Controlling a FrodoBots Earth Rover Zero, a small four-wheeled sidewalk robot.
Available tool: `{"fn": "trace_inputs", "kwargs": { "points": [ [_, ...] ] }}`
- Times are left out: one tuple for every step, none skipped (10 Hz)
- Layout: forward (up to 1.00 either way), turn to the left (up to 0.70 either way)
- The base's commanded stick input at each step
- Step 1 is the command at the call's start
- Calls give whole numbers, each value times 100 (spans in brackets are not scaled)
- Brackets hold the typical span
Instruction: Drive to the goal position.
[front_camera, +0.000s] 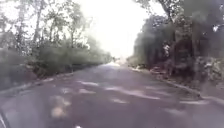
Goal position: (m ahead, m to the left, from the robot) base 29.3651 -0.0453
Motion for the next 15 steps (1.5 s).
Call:
{"fn": "trace_inputs", "kwargs": {
  "points": [
    [100,0],
    [100,0],
    [100,-35],
    [100,-40],
    [100,-40],
    [100,-40],
    [100,-40],
    [100,-40],
    [100,-35],
    [100,-13],
    [100,0],
    [100,0],
    [100,0],
    [100,0],
    [100,0]
  ]
}}
